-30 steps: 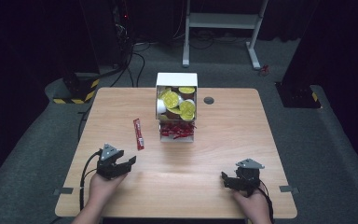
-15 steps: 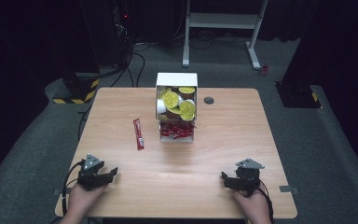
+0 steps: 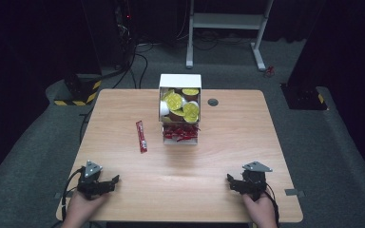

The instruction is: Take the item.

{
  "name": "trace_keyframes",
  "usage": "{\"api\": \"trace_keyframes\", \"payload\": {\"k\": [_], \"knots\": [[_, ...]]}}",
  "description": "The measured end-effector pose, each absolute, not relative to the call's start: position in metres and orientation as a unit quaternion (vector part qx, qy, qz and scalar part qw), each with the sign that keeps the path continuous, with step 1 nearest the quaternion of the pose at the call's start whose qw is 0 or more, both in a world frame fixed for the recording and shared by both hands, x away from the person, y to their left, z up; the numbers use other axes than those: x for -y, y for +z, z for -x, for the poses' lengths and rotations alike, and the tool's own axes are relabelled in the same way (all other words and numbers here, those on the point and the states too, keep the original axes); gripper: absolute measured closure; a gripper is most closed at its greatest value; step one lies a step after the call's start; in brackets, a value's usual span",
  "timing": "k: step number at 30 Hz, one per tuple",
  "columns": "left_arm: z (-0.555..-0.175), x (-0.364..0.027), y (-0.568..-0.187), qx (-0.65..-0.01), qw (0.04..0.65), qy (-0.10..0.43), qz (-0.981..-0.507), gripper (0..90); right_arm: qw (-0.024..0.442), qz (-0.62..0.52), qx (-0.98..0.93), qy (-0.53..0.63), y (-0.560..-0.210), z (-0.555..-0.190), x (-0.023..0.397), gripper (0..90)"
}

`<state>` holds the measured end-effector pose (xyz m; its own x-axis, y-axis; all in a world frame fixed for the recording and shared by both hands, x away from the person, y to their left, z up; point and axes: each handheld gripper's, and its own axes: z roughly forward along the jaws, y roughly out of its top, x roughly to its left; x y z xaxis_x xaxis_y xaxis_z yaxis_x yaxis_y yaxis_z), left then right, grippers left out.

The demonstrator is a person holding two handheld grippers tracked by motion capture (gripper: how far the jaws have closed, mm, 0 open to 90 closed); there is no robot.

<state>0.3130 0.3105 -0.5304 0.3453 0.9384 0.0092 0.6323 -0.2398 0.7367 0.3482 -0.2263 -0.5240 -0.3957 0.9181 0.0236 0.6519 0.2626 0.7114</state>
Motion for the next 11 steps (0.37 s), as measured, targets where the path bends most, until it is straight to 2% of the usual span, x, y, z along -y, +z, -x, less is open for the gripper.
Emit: {"api": "trace_keyframes", "payload": {"k": [11], "knots": [[-0.3126, -0.3113, -0.5302, -0.519, 0.326, 0.231, -0.756, 14.4, 0.215, -0.504, -0.776, 0.313, -0.5242, -0.3521, 0.2269, 12.0]]}}
